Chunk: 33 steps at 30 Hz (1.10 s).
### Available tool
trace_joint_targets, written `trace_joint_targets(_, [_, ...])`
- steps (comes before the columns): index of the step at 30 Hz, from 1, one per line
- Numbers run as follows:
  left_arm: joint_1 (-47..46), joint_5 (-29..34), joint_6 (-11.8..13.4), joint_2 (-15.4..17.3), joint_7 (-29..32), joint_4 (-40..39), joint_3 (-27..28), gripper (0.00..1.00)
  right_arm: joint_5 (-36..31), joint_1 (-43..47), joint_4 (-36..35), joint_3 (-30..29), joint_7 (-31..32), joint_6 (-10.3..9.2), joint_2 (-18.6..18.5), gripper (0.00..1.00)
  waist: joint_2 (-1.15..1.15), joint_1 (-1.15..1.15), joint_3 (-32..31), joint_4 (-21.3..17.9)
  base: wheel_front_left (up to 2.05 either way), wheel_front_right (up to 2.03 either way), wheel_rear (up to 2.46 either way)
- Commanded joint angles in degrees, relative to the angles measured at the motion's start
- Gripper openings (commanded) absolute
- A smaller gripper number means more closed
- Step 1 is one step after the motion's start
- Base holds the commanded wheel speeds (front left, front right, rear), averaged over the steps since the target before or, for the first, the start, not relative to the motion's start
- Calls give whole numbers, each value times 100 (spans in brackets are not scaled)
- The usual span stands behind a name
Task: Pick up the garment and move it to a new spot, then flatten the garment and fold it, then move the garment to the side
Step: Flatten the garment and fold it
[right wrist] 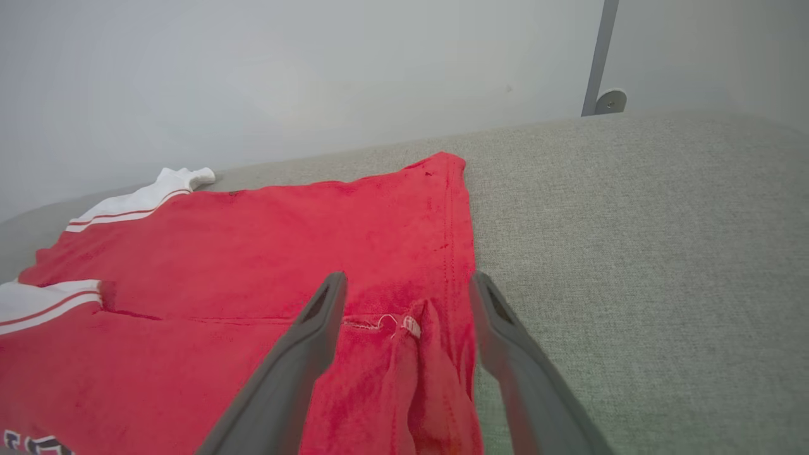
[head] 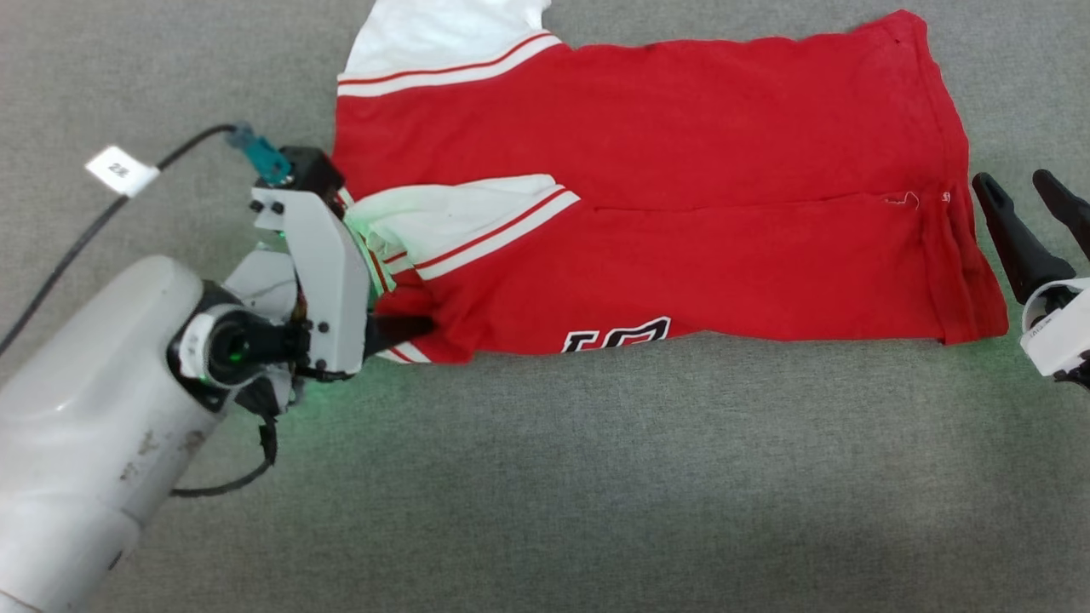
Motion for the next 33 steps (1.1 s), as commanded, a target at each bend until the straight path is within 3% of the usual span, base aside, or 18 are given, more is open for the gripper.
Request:
trace_joint_targets(1, [301,-29,-12,-234,11,169,-199,0,55,11,-2,17,9,-5,-26,100,0,0,9,-1,0,0,0])
trace_joint_targets(6, [298,-62,-237,-287,-104,113,-151,0,-107,-53,-304,498,520,-4,-454,100,0,0,-5,46,0,0,0])
trace_joint_targets(15, [352,89,-457,-327,-288,-26,-224,0,129,-156,-662,1444,2803,-5,-1544,100,0,0,-8,213,0,0,0])
trace_joint_targets(18, [345,126,-479,-362,-333,-48,-230,0,-92,-245,-597,1604,2930,-5,-1640,100,0,0,24,246,0,0,0])
trace_joint_targets(26, [323,163,-597,-514,-557,-23,-203,0,-413,-415,309,2020,2877,-10,-1303,100,0,0,129,382,0,0,0])
trace_joint_targets(27, [337,153,-616,-530,-597,-14,-193,0,-375,-402,376,2076,2849,-11,-1257,48,0,0,126,396,0,0,0])
trace_joint_targets(28, [360,142,-636,-534,-619,-9,-185,0,-322,-412,443,2104,2829,-11,-1210,9,0,0,115,408,0,0,0])
trace_joint_targets(29, [384,129,-668,-537,-673,-3,-168,0,-291,-424,489,2125,2795,-11,-1184,0,0,0,97,418,0,0,0])
trace_joint_targets(33, [556,61,-772,-441,-874,-56,-90,0,-298,-447,520,2124,2547,-10,-1225,0,0,0,-58,413,0,0,0])
